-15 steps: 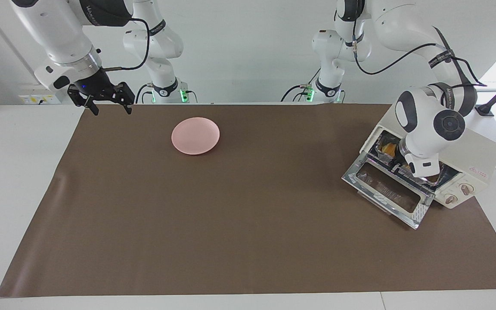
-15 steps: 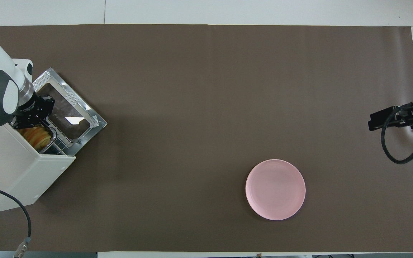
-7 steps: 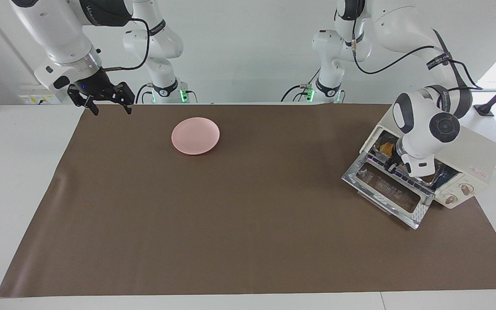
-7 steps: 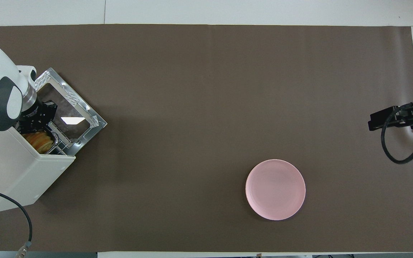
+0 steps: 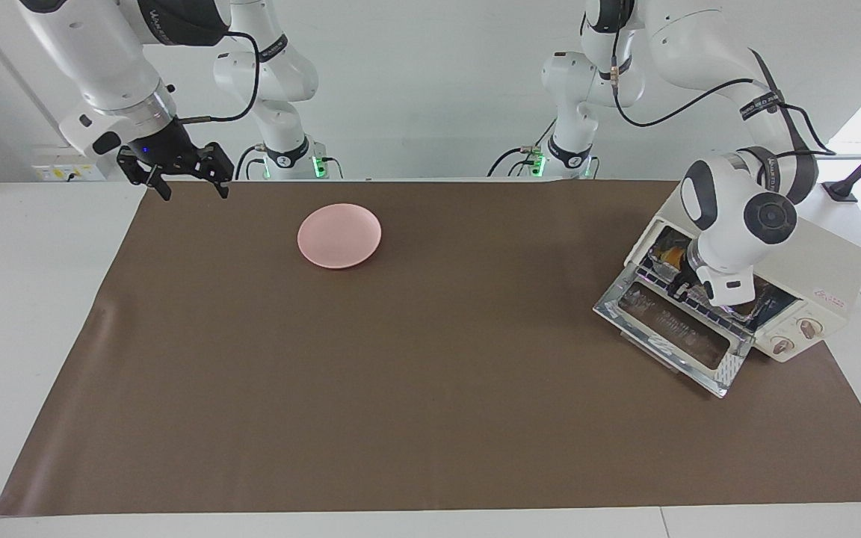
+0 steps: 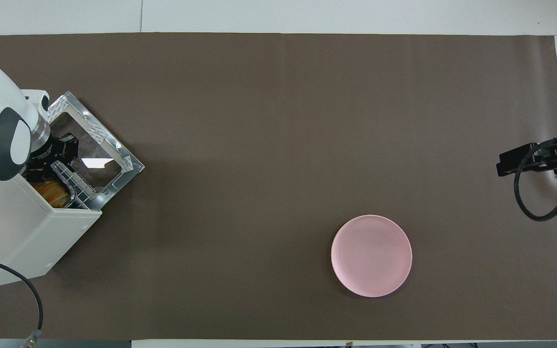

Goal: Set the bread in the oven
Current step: 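Open the left gripper to release the tray inside the oven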

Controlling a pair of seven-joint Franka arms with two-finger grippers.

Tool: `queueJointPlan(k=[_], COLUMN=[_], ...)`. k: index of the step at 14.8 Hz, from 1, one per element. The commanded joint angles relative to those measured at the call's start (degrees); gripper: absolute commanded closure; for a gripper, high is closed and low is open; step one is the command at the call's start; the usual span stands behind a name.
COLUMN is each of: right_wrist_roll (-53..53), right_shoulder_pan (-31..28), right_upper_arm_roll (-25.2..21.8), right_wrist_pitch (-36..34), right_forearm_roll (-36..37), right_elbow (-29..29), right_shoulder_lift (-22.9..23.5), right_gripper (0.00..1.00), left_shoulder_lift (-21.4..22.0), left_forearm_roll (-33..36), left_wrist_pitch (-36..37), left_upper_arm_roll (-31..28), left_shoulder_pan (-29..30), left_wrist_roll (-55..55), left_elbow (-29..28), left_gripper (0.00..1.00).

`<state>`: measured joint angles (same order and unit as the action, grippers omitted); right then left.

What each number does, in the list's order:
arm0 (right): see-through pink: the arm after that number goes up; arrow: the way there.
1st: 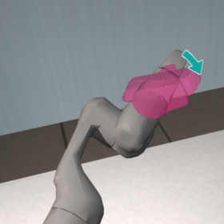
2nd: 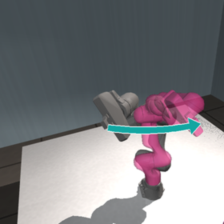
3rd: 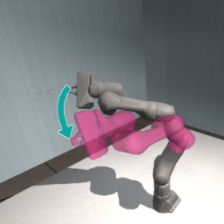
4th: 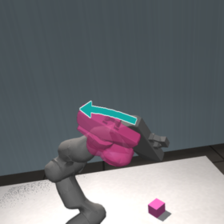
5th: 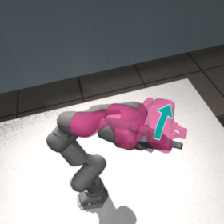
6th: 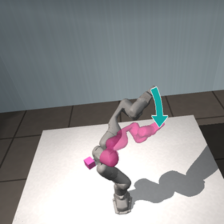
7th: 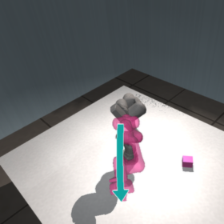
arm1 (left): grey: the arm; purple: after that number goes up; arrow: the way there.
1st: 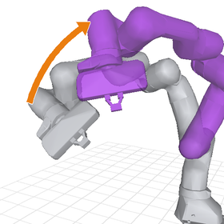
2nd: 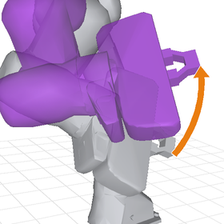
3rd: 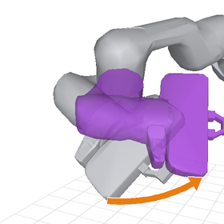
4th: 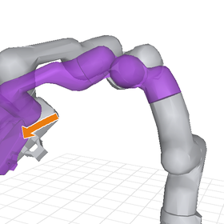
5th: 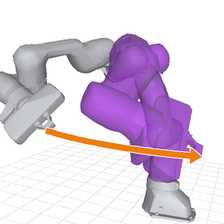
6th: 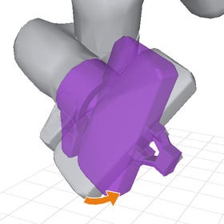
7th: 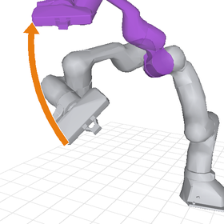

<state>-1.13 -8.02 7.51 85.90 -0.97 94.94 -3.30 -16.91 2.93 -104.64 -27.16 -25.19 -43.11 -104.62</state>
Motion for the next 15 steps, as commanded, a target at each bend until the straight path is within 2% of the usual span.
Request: queueJointPlan(k=[1,6,10,15], right_wrist_roll=[-1.2,-1.2,-1.2,-1.2], right_shoulder_pan=[-0.9,-0.9,-0.9,-0.9], right_upper_arm_roll=[0.5,0.5,0.5,0.5], right_wrist_pitch=[-0.3,-0.3,-0.3,-0.3], right_forearm_roll=[0.6,0.6,0.6,0.6], right_elbow=[1.2,1.2,1.2,1.2], right_shoulder_lift=[-1.3,-1.3,-1.3,-1.3], right_gripper=[0.0,0.0,0.0,0.0], left_shoulder_lift=[2.5,1.8,1.6,1.2], left_forearm_roll=[1.7,1.7,1.7,2.1], left_wrist_pitch=[-0.6,-1.6,-5.1,-2.4], left_upper_arm_roll=[-0.4,-0.2,-0.2,-0.3], left_shoulder_pan=[-0.6,-2.1,-4.2,-5.7], left_wrist_roll=[0.4,2.1,4.9,7.8], left_elbow=[-1.3,0.6,0.6,2.8], left_gripper=[0.0,0.0,0.0,0.0])
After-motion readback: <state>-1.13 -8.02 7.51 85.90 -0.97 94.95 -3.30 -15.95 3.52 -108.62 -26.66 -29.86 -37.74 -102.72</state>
